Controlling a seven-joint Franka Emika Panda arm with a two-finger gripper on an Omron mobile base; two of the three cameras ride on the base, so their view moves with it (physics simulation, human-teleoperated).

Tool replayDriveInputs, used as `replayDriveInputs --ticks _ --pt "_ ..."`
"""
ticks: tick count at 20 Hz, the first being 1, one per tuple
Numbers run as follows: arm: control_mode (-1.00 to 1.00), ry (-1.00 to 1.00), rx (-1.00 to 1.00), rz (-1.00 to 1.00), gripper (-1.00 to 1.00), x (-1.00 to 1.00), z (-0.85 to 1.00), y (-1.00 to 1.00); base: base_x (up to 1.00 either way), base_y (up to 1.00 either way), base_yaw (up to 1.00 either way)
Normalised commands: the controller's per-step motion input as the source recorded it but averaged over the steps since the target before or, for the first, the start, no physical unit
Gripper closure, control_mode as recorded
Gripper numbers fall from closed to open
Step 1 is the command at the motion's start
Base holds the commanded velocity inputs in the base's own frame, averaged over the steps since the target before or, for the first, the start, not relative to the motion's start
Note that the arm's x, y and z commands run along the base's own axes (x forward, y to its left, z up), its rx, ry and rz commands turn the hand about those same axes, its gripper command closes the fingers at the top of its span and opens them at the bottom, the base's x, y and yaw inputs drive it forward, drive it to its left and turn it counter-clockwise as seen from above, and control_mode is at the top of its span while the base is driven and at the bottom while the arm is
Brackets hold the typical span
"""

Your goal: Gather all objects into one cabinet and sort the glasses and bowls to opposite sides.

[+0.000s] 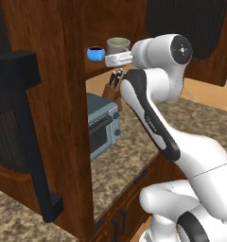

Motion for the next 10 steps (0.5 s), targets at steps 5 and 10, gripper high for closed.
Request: replayDriveInputs --ticks 5,10 --pt "-1.0 0.07 0.0 0.0 1.0 0.2 0.0 0.33 0.0 0.0 0.0" --pt "-1.0 0.07 0.0 0.0 1.0 0.28 -0.08 0.23 0.0 0.0 0.0"
